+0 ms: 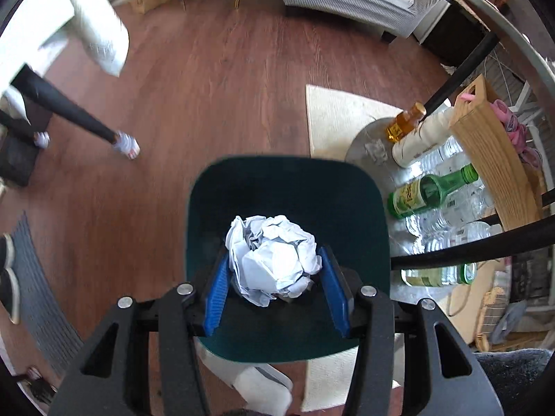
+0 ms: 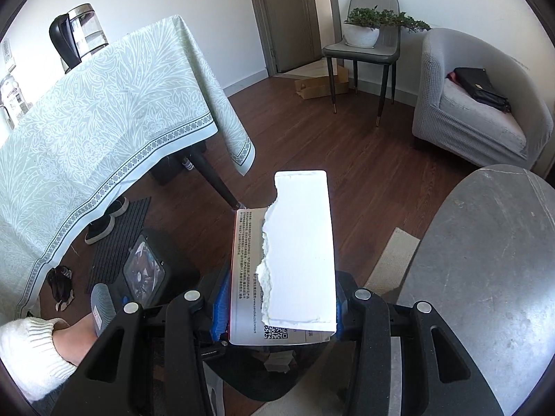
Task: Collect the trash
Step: 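Carry the crumpled paper over the green bin and release it with the left gripper, then carry the white box over the green bin and open the right gripper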
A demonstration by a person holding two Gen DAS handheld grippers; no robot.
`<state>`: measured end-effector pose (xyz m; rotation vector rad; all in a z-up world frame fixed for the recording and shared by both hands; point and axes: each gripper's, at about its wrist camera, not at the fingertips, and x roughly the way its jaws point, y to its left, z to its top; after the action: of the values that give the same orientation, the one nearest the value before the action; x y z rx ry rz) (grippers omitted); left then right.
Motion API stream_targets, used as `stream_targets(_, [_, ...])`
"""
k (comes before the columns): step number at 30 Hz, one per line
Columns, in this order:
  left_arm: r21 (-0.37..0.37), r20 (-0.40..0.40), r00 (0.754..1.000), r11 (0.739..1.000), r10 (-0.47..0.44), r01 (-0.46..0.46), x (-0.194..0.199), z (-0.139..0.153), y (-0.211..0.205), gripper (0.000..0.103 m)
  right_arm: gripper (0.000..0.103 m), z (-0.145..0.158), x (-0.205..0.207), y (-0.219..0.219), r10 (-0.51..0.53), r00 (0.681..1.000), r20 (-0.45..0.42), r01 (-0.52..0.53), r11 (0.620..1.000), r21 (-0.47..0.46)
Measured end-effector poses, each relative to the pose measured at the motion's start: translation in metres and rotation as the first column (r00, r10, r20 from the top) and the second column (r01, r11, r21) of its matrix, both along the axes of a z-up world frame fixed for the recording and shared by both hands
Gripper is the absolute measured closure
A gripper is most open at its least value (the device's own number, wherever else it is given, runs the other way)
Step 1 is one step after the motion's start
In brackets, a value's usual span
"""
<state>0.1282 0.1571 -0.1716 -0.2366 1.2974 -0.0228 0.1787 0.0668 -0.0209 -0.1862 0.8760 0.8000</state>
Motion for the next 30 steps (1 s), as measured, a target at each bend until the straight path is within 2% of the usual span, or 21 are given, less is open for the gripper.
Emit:
stream_targets(2, [-0.042, -0.066, 0.998, 0.999, -0.001, -0.002, -0.005, -0.022, 0.005, 0.05, 0.058, -0.005, -0.003, 0.008, 0.015, 1.0, -0.005, -0.015, 1.0, -0.017])
stream_targets(5, [-0.035, -0.127, 0.992, 0.999, -0.004, 0.0, -0.01, -0.044, 0.011, 0.05, 0.058, -0.013, -0.007, 0.022, 0.034, 0.999, -0.019, -0.035, 0.999, -0.04])
stream_targets(12, [-0.071, -0.194, 0.981, 0.996, 0.032, -0.046, -0.02, -0.071, 0.028, 0.046, 0.058, -0.04, -0.011, 0.052, 0.07, 0.996, -0.061, -0.077, 0.99, -0.117])
stream_targets(17, [-0.049, -0.188, 0.982, 0.998, 0.034, -0.044, -0.024, -0.073, 0.028, 0.043, 0.058, -0.071, -0.01, 0.07, 0.084, 0.99, -0.112, -0.104, 0.976, -0.189])
stream_targets(21, [-0.061, -0.171, 0.984, 0.997, 0.042, -0.053, -0.024, -0.07, 0.036, 0.033, 0.058, -0.09, -0.008, 0.075, 0.076, 0.987, -0.141, -0.107, 0.967, -0.232])
stream_targets(26, [-0.04, -0.162, 0.986, 0.998, 0.038, -0.045, -0.027, -0.062, 0.042, 0.033, 0.058, -0.108, -0.001, 0.074, 0.05, 0.985, -0.166, -0.094, 0.958, -0.27])
stream_targets(30, [-0.023, -0.089, 0.994, 0.997, 0.07, -0.072, -0.031, -0.043, 0.052, 0.037, 0.058, -0.125, 0.002, 0.074, 0.036, 0.978, -0.206, -0.095, 0.953, -0.289])
